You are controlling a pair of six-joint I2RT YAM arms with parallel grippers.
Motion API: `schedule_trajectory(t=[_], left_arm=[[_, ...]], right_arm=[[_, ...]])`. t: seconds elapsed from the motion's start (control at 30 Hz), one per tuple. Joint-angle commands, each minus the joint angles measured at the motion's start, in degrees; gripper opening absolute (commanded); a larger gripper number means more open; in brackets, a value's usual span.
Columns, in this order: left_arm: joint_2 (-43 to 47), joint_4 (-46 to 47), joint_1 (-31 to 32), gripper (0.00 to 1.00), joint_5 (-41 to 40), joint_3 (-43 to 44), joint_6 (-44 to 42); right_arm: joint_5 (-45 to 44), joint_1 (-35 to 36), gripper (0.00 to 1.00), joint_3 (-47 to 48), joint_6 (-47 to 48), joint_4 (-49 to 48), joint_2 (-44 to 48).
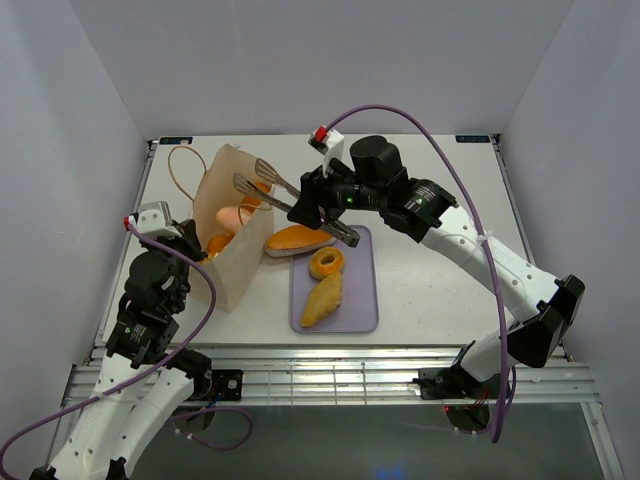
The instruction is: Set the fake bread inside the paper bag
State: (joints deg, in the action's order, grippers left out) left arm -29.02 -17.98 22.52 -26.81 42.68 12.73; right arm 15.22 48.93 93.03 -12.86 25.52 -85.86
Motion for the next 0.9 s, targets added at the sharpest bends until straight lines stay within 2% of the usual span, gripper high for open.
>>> schedule_trajectory(t=[0.0,0.33,0.53,0.57,0.67,0.8,0.87], left_arm=[[0.4,-0.2,0.2,0.00,0.1,-0.7,0.1],[0.4,-0.3,0.2,0.00,-0.1,-0.6,0.1],[0.5,-0.3,0.2,0.00,-0.2,-0.7,0.0],[0.5,-0.3,0.2,0.00,-0.3,-0.7,0.1],[0.6,-0.3,0.2,0.00,-0.4,-0.7,0.0],[0.6,-0.3,0.2,0.00,-0.2,-0.7,0.1],[0.6,-0.3,0.2,0.00,-0.3,-0.6,0.0]], right_arm=[[-0.9,0.4,0.63,3.2,1.1,-3.0,1.0],[-3.6,0.4,0.63,1.6,-0.2,-5.1,3.7],[-12.8,0.0,0.62,-1.0,-1.2,-5.5,9.0],[-17.4,-0.2,0.62,-2.1,-2.6,-5.8,9.9],[-18.7,-3.9,0.61,-8.6,-5.3,-8.1,13.5],[-13.2,-12.1,0.61,-19.1,-10.4,-10.9,17.5],[-12.1,-13.8,0.60,-22.3,-11.1,-11.9,18.4]])
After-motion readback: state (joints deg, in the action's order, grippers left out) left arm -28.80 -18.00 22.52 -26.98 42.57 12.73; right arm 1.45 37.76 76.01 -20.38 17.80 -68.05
